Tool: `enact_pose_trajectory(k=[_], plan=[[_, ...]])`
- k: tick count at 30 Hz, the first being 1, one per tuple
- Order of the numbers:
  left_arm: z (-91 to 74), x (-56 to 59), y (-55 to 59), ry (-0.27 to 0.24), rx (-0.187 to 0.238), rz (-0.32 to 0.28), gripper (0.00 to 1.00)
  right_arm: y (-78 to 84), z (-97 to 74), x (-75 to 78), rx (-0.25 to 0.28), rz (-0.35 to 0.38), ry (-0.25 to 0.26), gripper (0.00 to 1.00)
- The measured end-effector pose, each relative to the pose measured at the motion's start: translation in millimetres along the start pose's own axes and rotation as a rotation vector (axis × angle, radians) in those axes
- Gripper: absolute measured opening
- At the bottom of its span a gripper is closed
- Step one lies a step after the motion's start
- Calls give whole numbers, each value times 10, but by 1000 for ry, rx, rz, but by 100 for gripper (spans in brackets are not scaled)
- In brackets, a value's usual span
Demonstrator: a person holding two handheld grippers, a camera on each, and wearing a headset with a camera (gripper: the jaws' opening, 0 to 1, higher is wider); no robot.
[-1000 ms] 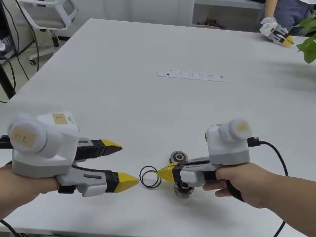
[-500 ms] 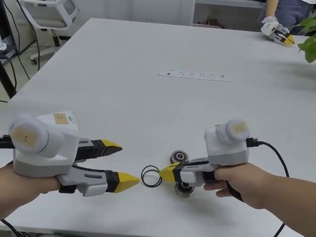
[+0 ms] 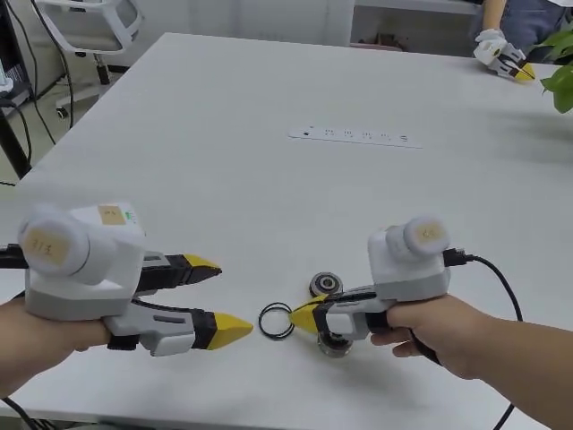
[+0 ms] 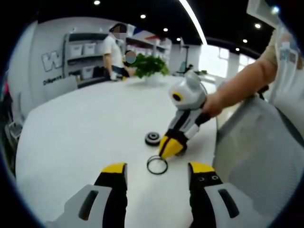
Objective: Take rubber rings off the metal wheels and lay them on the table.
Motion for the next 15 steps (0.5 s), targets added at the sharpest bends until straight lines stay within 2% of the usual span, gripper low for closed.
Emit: enact_pose_trajectory(k=[10, 15], plan=[[-5, 0, 6, 1, -7, -4, 52, 13, -19, 2, -17, -41, 9, 10], [-13, -12, -5, -2, -8, -7, 52, -34, -88, 9, 0, -40, 6, 11]])
Point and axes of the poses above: the centre of the closed fingertips' face, and the gripper's own axes: z roughly forward along the fingers, x roughly to its right, y roughly out of its underside, the point moved 3 cm from there along -z, roughly backward along the fingers, and after that the axes turned 4 degrees about x, right-handed, at the moved point
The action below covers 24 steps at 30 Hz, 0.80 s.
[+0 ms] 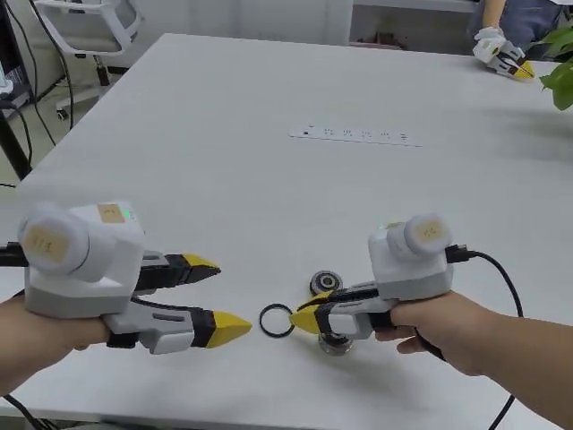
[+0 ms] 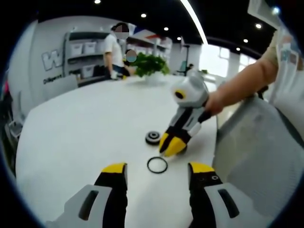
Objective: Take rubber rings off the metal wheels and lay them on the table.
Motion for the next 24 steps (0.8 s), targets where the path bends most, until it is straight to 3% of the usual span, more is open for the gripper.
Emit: enact_pose_trajectory(k=[12, 24], plan=[[35, -80, -97, -13, 8, -4, 51, -192, -170, -12, 70, -1, -5, 13], [172, -111, -187, 4, 6, -7, 50, -258, -415, 158, 114, -24, 38, 15]])
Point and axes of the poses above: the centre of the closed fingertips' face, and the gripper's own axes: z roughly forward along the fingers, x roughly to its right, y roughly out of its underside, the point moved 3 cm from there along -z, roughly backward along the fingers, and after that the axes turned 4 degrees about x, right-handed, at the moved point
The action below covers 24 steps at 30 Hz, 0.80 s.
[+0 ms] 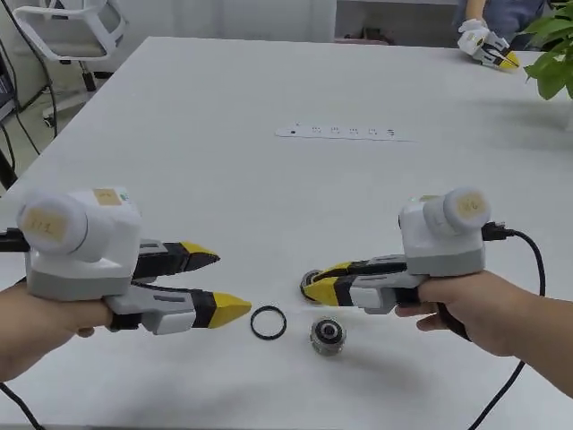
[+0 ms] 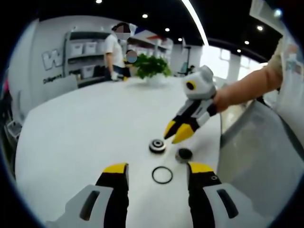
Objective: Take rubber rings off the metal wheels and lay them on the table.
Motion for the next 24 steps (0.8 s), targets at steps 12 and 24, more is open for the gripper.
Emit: enact_pose_trajectory(k=[12, 24], plan=[[157, -70, -70, 9, -2, -9, 50, -28, -158, 191, 14, -58, 63, 21], [345, -102, -89, 24, -13, -13, 50, 68, -164, 311, -11, -105, 92, 24]])
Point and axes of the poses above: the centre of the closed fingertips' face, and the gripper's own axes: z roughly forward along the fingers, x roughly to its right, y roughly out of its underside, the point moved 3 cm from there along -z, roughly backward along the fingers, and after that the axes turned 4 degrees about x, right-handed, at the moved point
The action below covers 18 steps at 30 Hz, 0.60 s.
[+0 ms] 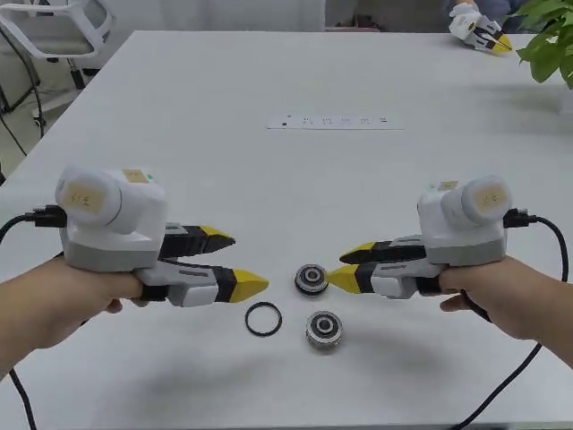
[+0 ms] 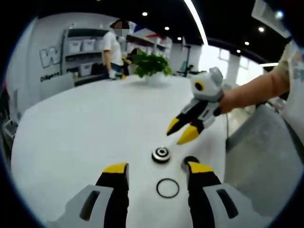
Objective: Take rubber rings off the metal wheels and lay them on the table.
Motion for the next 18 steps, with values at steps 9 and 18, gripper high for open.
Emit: enact_pose_trajectory(k=[9, 18], plan=[[143, -13, 15, 16, -15, 2, 48, 71, 17, 70, -16, -14, 15, 25], [283, -25, 36, 34, -29, 6, 45, 125, 63, 88, -27, -29, 21, 30]])
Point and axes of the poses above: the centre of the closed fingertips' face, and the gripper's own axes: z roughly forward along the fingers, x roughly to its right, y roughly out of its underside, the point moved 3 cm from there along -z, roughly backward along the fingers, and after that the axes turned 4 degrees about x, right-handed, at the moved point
